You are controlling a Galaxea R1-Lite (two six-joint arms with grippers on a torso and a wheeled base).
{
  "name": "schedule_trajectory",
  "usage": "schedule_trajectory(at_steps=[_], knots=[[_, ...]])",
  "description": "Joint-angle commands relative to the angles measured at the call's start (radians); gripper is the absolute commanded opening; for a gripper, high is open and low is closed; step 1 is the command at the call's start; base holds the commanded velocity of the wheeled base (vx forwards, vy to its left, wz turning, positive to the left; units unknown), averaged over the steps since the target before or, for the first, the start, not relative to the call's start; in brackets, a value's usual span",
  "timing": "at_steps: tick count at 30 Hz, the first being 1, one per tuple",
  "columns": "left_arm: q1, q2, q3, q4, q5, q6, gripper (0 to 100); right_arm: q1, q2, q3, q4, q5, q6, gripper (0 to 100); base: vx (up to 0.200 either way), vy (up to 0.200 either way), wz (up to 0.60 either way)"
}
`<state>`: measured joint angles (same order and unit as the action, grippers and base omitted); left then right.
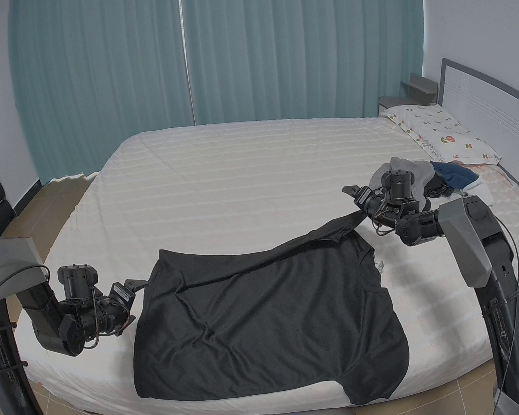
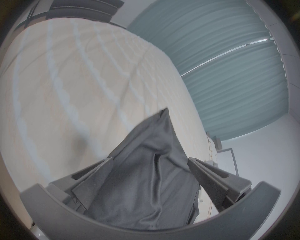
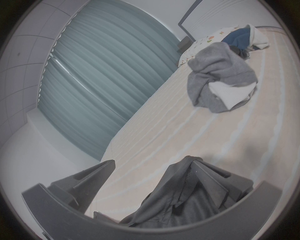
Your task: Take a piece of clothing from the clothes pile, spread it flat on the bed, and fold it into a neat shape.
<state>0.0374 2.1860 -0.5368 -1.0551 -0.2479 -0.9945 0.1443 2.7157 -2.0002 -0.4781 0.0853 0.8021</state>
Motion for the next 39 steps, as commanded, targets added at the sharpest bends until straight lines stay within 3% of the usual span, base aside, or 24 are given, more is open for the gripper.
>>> schedule_trajectory(at_steps=[1, 6, 10, 13, 16, 22, 27, 32, 39], knots=[[0.019, 0.009, -0.088, 0.012, 0.022, -0.001, 100, -0.037, -0.036, 0.055, 0.018, 0.001, -0.008, 100, 0.000, 0.000, 0.00], [0.022, 0.040, -0.272, 0.172, 0.027, 0.034, 100, -0.026, -0.062, 0.166, -0.020, 0.025, -0.021, 100, 0.000, 0.000, 0.00], [0.012, 0.089, -0.443, 0.319, 0.039, 0.037, 100, 0.012, -0.076, 0.189, -0.151, 0.031, -0.015, 100, 0.000, 0.000, 0.00], [-0.014, 0.140, -0.575, 0.429, 0.041, 0.050, 100, 0.035, -0.060, 0.193, -0.235, -0.007, -0.035, 100, 0.000, 0.000, 0.00], [-0.033, 0.196, -0.663, 0.489, 0.044, 0.068, 100, 0.037, -0.073, 0.238, -0.221, -0.055, -0.050, 100, 0.000, 0.000, 0.00], [-0.071, 0.328, -0.804, 0.498, 0.147, 0.154, 100, 0.006, -0.168, 0.485, -0.171, 0.067, -0.172, 100, 0.000, 0.000, 0.00], [-0.100, 0.417, -0.991, 0.580, 0.170, 0.155, 100, 0.005, -0.157, 0.521, -0.326, 0.059, -0.190, 100, 0.000, 0.000, 0.00], [-0.122, 0.482, -1.166, 0.699, 0.182, 0.152, 100, 0.006, -0.179, 0.589, -0.363, 0.045, -0.189, 100, 0.000, 0.000, 0.00], [-0.143, 0.505, -1.220, 0.733, 0.191, 0.152, 100, -0.022, -0.205, 0.610, -0.353, 0.056, -0.185, 100, 0.000, 0.000, 0.00]])
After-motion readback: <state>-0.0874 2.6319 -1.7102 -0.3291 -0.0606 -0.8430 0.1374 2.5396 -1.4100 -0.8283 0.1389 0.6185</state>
